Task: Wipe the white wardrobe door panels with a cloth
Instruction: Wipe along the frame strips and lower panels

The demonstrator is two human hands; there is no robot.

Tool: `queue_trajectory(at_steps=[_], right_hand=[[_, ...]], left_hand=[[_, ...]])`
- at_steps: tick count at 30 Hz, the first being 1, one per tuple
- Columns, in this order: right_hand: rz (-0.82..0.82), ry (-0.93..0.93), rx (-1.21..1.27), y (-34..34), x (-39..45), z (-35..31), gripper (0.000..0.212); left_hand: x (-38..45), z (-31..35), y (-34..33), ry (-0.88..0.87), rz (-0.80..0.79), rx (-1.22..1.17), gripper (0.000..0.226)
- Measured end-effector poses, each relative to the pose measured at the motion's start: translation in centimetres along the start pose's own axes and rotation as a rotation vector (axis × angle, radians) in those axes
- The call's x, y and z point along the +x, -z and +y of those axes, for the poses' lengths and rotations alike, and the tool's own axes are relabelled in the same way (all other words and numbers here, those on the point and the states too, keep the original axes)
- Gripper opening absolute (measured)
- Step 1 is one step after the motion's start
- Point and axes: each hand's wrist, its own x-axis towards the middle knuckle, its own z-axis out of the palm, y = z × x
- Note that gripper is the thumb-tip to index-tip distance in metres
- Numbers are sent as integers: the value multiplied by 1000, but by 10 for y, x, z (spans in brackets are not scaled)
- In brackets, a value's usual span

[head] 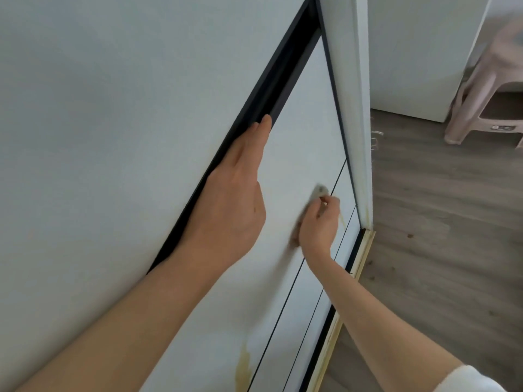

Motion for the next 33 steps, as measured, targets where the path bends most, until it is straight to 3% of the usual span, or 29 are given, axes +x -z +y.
queue_trajectory(at_steps=[2,5,7,9,12,14,15,18,21,23,24,25,28,29,31,33], right_hand=[[-84,284,159,4,-43,-45,6],[-153,658,326,7,-90,-80,16],[-72,711,270,-4,-76,-53,9],[34,416,174,-13,-44,0,11],[36,-181,30,-12,-5,63,11],[43,-328,-26,-9,3,58,17],[58,-302,-4,-8,-1,42,18],[20,20,170,-2,-43,-26,5],[-66,569,309,0,-115,-74,18],[-59,863,289,-5,-130,-65,11],[-14,856,253,-11,-122,-45,10],[37,721,223,-15,-106,-19,8],[50,-37,57,-14,-58,56,4],[24,-214,-46,-10,-48,72,9],[-32,-342,-139,-2,-40,75,15],[-67,-292,-111,3,-50,50,15]], left_hand=[[1,-1,0,9,-16,-37,69],[0,-1,1,44,-30,-105,67],[0,-1,1,30,-32,-103,66],[-1,-2,0,17,-32,-89,66],[-1,-3,0,3,-25,-78,65],[-1,-3,0,-1,-25,-73,65],[-1,-3,0,1,-28,-77,64],[0,-3,0,15,-20,-91,61],[-1,-2,1,6,-23,-136,58],[-2,-2,3,7,-28,-158,57],[-2,-2,3,4,-32,-165,56],[-2,-2,1,1,-34,-167,55],[-1,-3,1,12,-22,-156,54],[-1,-4,0,17,-24,-142,55],[-2,-5,0,16,-35,-103,55],[-6,1,4,16,-64,-67,56]])
